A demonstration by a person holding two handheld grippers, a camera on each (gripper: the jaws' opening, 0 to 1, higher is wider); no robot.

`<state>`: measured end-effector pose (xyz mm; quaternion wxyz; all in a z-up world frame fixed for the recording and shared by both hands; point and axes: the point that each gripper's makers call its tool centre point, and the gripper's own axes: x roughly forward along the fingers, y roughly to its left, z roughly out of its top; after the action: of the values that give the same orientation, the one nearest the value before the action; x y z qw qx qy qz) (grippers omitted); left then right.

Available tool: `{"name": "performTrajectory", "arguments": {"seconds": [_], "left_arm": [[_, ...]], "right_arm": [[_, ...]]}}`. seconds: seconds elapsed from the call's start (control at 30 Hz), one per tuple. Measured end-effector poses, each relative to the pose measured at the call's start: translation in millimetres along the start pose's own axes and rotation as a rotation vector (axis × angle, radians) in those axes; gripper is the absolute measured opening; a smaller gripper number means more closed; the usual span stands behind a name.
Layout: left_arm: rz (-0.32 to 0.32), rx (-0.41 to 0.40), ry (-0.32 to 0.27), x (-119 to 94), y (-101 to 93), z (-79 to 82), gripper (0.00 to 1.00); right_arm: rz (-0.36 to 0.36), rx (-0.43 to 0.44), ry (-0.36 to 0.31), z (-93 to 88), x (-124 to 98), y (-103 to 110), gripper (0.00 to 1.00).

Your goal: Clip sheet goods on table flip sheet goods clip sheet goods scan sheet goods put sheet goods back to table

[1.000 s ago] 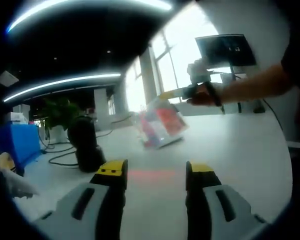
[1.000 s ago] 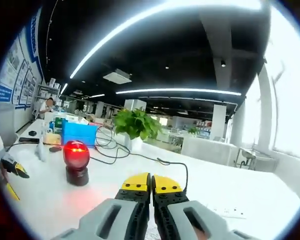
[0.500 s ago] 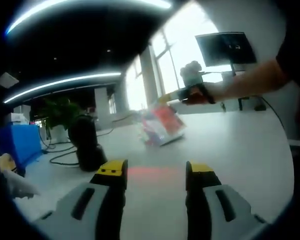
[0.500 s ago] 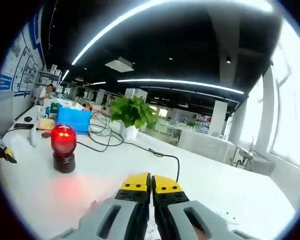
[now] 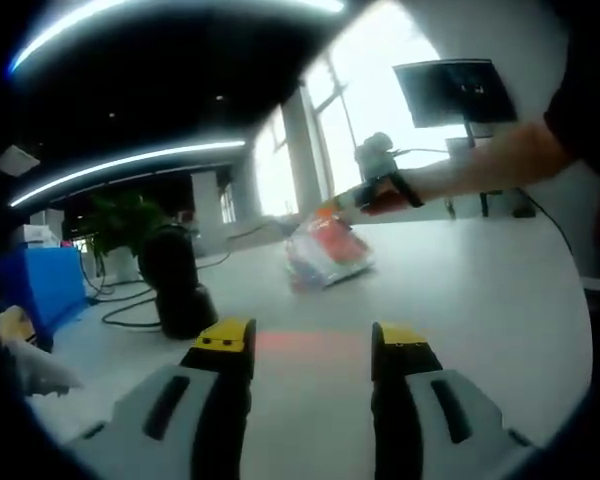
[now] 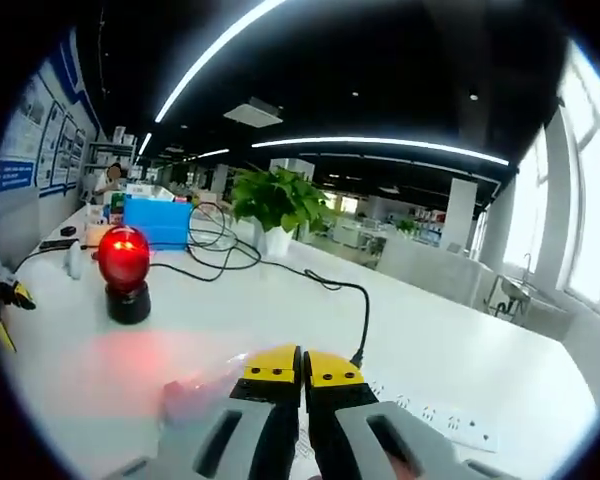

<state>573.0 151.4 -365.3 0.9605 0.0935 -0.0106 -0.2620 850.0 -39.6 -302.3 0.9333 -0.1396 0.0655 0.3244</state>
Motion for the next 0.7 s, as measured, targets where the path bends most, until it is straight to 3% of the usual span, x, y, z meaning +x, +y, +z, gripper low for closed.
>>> {"name": "performTrajectory", "arguments": {"seconds": [0.33, 0.7], "left_arm": [[0.008, 0.004, 0.015, 2, 1.9, -3.4, 0.38], [0.064, -0.016, 0.02, 1, 13.4, -5.5, 0.38]], "right_arm": [[0.081, 0.032, 0.032, -14.4, 5, -6, 0.0], [0.149, 0.031, 0.084, -36.9, 14, -5, 0.0]]}}
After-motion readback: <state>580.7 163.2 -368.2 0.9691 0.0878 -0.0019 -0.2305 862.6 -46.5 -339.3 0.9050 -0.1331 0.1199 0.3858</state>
